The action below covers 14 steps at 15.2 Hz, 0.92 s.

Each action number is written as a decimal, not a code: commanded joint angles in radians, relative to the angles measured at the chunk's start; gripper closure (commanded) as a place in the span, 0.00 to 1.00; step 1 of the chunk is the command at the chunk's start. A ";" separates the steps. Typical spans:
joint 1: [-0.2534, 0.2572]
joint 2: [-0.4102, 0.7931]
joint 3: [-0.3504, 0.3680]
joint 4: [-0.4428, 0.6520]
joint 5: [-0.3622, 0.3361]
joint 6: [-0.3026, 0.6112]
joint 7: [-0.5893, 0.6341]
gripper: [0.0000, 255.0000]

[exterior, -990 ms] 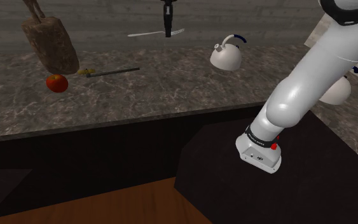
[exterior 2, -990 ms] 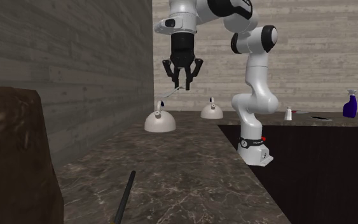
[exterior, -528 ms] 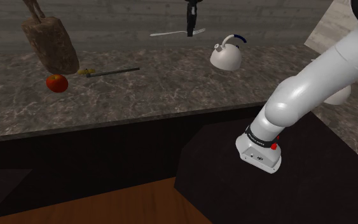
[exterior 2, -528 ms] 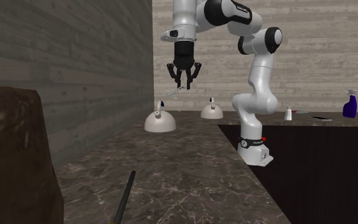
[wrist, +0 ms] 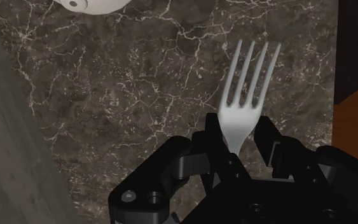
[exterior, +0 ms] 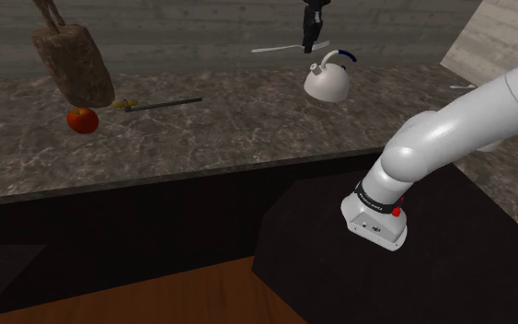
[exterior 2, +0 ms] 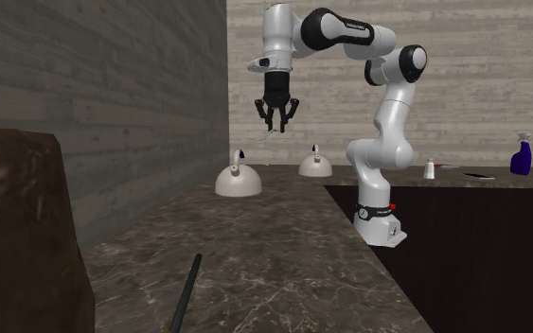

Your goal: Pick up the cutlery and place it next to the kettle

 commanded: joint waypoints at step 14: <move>-0.137 -0.198 -0.254 -0.119 -0.168 -0.041 -0.329 1.00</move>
